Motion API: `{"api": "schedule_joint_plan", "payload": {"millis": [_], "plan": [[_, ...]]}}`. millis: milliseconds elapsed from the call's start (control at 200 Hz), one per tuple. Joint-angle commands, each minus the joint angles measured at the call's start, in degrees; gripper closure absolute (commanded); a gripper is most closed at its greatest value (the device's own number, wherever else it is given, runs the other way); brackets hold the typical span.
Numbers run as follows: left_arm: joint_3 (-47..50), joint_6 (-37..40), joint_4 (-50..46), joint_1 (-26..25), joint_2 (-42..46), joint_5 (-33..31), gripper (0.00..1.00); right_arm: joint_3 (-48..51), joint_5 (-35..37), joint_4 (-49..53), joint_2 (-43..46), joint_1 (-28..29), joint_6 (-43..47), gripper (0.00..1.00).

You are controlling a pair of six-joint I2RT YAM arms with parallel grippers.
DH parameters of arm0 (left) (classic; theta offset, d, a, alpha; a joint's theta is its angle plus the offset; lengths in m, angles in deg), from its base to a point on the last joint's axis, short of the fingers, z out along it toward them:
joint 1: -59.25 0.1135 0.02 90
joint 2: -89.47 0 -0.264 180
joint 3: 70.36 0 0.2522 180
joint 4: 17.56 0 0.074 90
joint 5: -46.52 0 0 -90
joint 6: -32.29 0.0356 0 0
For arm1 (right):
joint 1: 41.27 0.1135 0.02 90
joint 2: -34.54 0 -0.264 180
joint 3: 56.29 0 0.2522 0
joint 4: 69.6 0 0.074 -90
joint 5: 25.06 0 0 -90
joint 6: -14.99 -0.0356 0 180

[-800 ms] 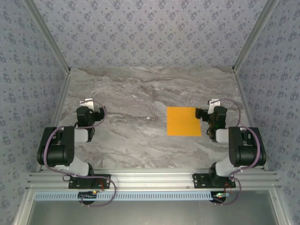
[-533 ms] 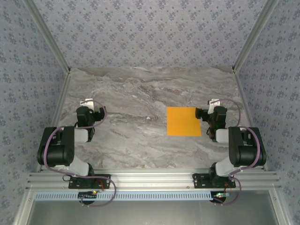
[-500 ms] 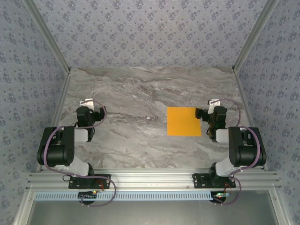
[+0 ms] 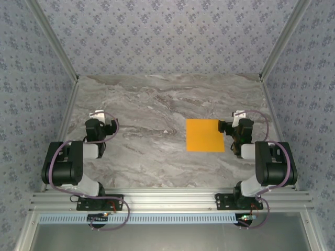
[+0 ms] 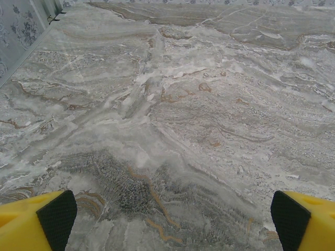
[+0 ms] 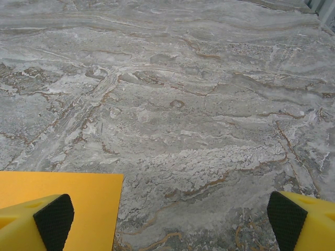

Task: Fold a paper plane with a square sheet of paper (fold left side to right side)
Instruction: Move the square sheet of paper to the center of the table.

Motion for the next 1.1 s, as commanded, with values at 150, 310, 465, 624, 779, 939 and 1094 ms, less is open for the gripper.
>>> {"api": "schedule_joint_plan", "payload": {"millis": [150,310,465,624,779,939,1094], "plan": [[-1.6,0.2,-1.4,0.2,1.5,0.2,0.02,-0.7,1.0,-0.5,0.4,0.0,-1.0,0.0],[-4.3,0.7,-15.2,-2.4,13.5,-4.6,0.02,-7.3,0.8,19.8,10.9,1.2,-1.2,0.0],[-12.8,-11.5,-37.6,-8.8,21.5,-2.7,0.02,-14.3,2.9,41.0,19.5,5.8,-7.6,0.0],[-17.9,-24.7,-52.0,-15.7,21.4,6.6,0.02,-18.6,7.5,53.7,18.6,16.0,-15.9,0.0],[-19.8,-27.3,-56.4,-25.4,21.7,7.3,0.02,-19.8,14.0,55.5,10.9,24.0,-23.0,0.0],[-19.9,-29.4,-55.9,-29.5,22.5,7.0,0.02,-24.0,17.6,59.5,1.2,27.2,-26.7,0.0],[-19.4,-30.1,-55.0,-30.8,22.9,6.1,0.02,-27.7,19.1,62.1,-5.4,29.2,-28.8,0.0]]}}
